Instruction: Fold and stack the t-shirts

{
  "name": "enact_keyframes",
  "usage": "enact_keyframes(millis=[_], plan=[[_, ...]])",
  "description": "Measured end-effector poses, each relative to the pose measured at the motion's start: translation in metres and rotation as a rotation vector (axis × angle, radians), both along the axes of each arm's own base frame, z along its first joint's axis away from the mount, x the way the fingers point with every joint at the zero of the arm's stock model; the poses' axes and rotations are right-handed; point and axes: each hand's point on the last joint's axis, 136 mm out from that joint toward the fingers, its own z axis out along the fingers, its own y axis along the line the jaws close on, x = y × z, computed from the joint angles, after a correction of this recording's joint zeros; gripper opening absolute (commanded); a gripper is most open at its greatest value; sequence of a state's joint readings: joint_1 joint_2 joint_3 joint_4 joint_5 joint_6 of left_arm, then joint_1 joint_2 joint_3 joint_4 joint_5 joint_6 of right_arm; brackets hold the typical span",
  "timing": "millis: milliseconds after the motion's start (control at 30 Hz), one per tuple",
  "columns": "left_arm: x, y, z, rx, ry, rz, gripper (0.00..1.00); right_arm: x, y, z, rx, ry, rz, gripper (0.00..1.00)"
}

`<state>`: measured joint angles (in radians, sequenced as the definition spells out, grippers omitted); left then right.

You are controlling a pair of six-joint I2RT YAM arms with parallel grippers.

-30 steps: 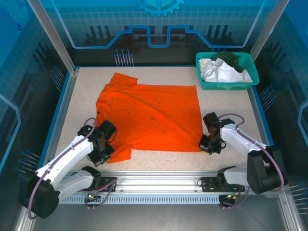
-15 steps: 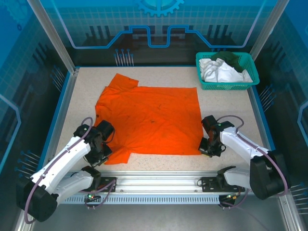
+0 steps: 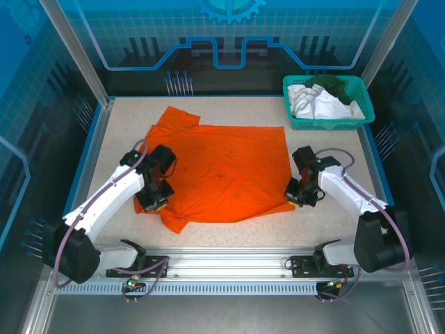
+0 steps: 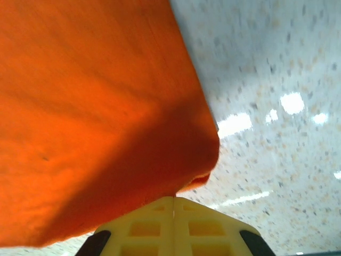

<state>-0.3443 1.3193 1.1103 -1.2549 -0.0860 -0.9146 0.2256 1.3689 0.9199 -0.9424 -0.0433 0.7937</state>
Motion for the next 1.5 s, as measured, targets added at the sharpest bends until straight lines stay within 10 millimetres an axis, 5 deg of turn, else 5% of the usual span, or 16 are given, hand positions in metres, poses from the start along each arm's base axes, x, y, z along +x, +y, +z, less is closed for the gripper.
enact_keyframes(millis=[267, 667, 800, 867, 967, 1100, 1200, 1367, 1500], plan=[[0.084, 0.001, 0.001, -0.007, -0.059, -0.05, 0.0, 0.052, -0.006, 0.003, 0.022, 0.0, -0.059, 0.0], [0.158, 0.013, -0.03, 0.004, -0.032, -0.055, 0.05, 0.085, -0.024, -0.032, 0.067, 0.112, -0.163, 0.0], [0.181, 0.023, -0.027, 0.003, -0.06, -0.03, 0.21, 0.093, -0.025, -0.034, 0.084, 0.121, -0.176, 0.13], [0.19, 0.029, -0.022, 0.002, -0.082, -0.023, 0.47, 0.099, -0.028, -0.032, 0.091, 0.113, -0.187, 0.19], [0.198, 0.038, -0.015, 0.0, -0.106, -0.001, 0.59, 0.105, -0.035, -0.027, 0.097, 0.095, -0.208, 0.48], [0.199, 0.051, -0.01, 0.002, -0.119, 0.028, 0.61, 0.105, -0.045, -0.021, 0.1, 0.076, -0.237, 0.53], [0.188, 0.051, -0.005, -0.013, -0.138, 0.038, 0.53, 0.098, -0.04, -0.008, 0.121, 0.023, -0.223, 0.44], [0.136, 0.023, 0.0, -0.093, -0.161, 0.008, 0.38, 0.074, 0.0, 0.014, 0.184, -0.088, -0.112, 0.21], [0.096, -0.013, -0.025, -0.182, -0.121, -0.036, 0.35, 0.053, 0.037, 0.005, 0.226, -0.095, -0.009, 0.15]])
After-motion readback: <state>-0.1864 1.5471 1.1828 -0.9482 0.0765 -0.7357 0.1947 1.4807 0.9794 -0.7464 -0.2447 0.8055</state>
